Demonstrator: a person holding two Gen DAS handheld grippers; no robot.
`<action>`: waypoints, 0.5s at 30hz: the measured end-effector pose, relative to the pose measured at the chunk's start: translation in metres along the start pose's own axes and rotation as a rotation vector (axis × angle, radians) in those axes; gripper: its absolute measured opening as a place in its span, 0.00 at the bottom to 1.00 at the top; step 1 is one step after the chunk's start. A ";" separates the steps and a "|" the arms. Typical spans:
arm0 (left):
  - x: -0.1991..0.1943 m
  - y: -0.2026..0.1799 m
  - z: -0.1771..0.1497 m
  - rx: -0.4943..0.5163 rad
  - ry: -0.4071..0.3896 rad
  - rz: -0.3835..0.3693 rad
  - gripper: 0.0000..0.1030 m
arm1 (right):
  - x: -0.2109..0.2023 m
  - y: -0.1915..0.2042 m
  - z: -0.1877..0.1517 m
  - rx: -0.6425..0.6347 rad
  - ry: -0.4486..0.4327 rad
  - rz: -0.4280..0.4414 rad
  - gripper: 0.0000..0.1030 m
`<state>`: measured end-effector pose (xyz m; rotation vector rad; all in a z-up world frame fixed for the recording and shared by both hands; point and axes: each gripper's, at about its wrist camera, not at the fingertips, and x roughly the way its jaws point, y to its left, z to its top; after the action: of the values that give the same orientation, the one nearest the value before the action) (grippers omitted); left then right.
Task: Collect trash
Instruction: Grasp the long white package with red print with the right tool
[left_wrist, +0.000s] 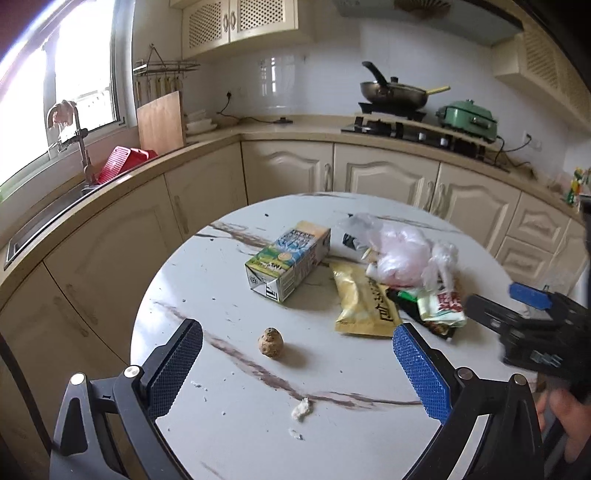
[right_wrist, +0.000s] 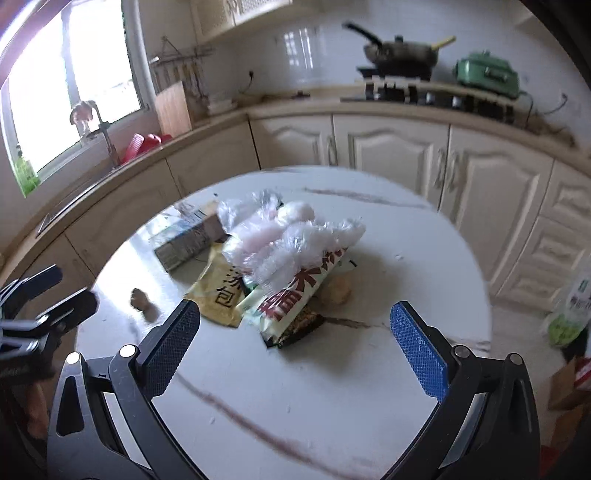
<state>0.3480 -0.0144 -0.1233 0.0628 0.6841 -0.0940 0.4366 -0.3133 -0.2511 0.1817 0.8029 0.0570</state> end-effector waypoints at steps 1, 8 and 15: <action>0.006 0.002 0.003 0.004 0.004 0.002 0.99 | 0.011 -0.002 0.001 0.011 0.014 0.012 0.97; 0.037 0.021 0.022 0.023 0.030 0.021 0.99 | 0.049 -0.004 0.004 0.017 0.068 0.022 0.58; 0.067 0.005 0.019 0.057 0.059 -0.029 0.99 | 0.042 -0.017 -0.008 0.003 0.090 0.120 0.22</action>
<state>0.4118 -0.0155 -0.1510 0.1103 0.7410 -0.1401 0.4598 -0.3235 -0.2889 0.2312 0.8816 0.1777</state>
